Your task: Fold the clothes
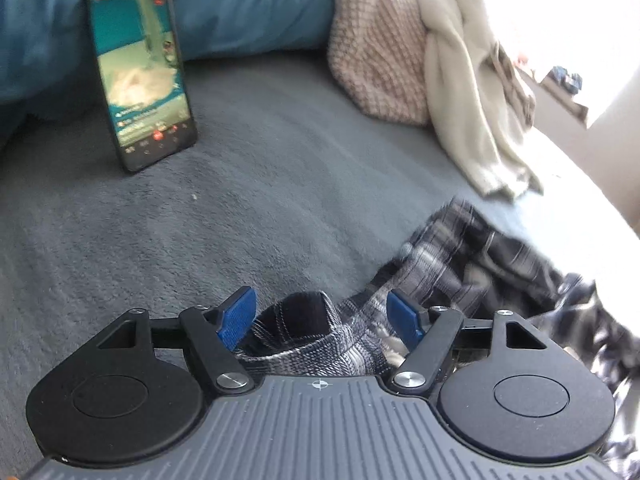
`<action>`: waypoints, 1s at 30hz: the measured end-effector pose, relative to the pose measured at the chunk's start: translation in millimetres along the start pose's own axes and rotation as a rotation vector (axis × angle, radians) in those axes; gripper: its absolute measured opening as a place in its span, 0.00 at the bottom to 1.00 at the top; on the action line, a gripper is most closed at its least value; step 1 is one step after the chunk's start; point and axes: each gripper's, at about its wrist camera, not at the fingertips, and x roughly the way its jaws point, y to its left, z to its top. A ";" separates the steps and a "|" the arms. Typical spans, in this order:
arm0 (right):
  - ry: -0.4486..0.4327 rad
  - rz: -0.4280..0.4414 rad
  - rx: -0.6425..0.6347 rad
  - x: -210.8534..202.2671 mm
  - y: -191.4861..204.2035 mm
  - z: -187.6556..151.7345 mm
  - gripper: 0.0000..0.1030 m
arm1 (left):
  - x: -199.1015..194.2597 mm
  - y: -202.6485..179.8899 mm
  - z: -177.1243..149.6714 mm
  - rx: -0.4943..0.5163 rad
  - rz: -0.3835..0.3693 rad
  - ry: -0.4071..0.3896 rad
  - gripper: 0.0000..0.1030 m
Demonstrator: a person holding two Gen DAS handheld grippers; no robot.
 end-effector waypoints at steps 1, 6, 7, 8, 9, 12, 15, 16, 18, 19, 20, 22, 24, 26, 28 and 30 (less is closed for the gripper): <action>-0.004 0.029 0.008 -3.3 5.0 -2.2 0.81 | -3.6 2.0 0.8 -0.010 -0.004 -0.008 0.70; 0.001 0.149 -0.093 -5.0 47.5 -26.6 0.82 | -21.7 13.4 1.3 -0.042 -0.018 -0.031 0.70; 0.010 0.171 -0.126 -3.5 56.3 -32.7 0.82 | -25.6 15.9 1.2 -0.045 -0.019 -0.032 0.70; 0.025 0.192 -0.165 -0.3 66.7 -40.3 0.82 | -29.7 18.3 1.3 -0.045 -0.017 -0.033 0.70; 0.042 0.205 -0.200 3.5 76.4 -48.2 0.82 | -33.8 20.6 1.4 -0.046 -0.015 -0.033 0.70; 0.114 0.231 -0.303 20.9 106.6 -73.9 0.82 | -49.4 30.3 2.4 -0.041 0.002 -0.037 0.70; 0.198 0.244 -0.382 42.2 132.3 -102.4 0.82 | -66.0 40.8 5.2 -0.036 0.028 -0.046 0.70; 0.228 0.249 -0.403 49.0 138.2 -112.3 0.82 | -71.5 44.3 5.7 -0.037 0.037 -0.049 0.71; 0.293 0.259 -0.438 64.9 149.0 -132.7 0.82 | -80.5 50.0 5.8 -0.039 0.051 -0.049 0.71; 0.326 0.266 -0.448 73.2 153.2 -142.6 0.82 | -83.5 51.7 4.5 -0.043 0.055 -0.048 0.71; 0.359 0.273 -0.457 81.5 157.3 -152.5 0.82 | -86.5 53.3 3.2 -0.047 0.059 -0.047 0.71; 0.408 0.280 -0.500 92.3 164.9 -173.2 0.82 | -89.8 55.1 0.0 -0.064 0.059 -0.037 0.71; 0.456 0.286 -0.544 103.0 172.4 -193.8 0.82 | -89.2 54.6 -4.1 -0.083 0.048 -0.019 0.71; 0.487 0.287 -0.599 110.9 178.0 -213.2 0.82 | -87.4 51.8 -9.9 -0.088 0.038 -0.002 0.71; 0.501 0.292 -0.669 117.7 182.2 -229.4 0.82 | -84.0 46.7 -16.6 -0.086 0.027 0.018 0.71; 0.496 0.296 -0.746 118.5 182.6 -243.6 0.82 | -79.6 42.3 -23.5 -0.086 0.012 0.041 0.71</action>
